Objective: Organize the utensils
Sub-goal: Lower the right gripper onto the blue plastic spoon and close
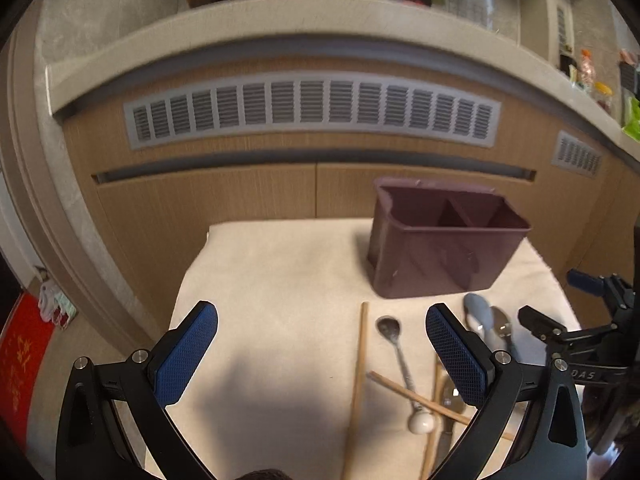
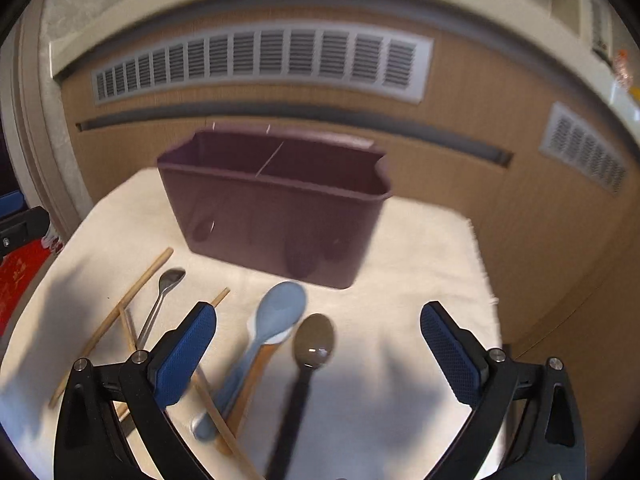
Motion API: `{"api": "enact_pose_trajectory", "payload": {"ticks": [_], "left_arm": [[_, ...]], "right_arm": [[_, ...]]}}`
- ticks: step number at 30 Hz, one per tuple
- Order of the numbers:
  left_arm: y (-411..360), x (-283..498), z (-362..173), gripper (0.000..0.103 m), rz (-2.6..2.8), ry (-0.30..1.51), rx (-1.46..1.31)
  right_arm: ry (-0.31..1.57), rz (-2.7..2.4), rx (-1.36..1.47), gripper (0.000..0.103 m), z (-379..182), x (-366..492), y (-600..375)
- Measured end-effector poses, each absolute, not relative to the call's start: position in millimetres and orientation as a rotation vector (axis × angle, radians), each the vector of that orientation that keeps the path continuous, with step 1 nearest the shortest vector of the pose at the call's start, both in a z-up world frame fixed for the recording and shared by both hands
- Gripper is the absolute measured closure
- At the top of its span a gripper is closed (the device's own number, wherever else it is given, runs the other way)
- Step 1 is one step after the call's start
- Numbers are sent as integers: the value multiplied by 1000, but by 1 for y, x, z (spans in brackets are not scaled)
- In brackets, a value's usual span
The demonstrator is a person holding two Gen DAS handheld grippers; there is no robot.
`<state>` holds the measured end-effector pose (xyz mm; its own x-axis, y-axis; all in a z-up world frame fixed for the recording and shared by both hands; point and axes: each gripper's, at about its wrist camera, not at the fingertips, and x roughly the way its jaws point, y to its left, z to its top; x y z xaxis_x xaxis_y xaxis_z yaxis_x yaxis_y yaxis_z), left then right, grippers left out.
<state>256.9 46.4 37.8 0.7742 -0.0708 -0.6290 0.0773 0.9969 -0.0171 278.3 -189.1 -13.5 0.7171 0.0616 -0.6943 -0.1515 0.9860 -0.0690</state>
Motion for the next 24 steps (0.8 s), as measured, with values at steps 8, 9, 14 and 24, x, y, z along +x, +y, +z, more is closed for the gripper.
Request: {"api": "enact_pose_trajectory", "payload": {"ticks": [8,9,14,24], "left_arm": [[69,263,-2,0,-51,708,-8],[71,263,-5,0,-52,710,-20],[71,263,-12,0,-102,743,-61],[30,252,-18,0,-186,806,22]], "right_arm": [[892,124,-85,33,-53,317,-165],[908,125,-82,36,-56,320,-164],[956,151,-87,66,-64,324,-163],[917,223,-89,70,-40,282,-200]]}}
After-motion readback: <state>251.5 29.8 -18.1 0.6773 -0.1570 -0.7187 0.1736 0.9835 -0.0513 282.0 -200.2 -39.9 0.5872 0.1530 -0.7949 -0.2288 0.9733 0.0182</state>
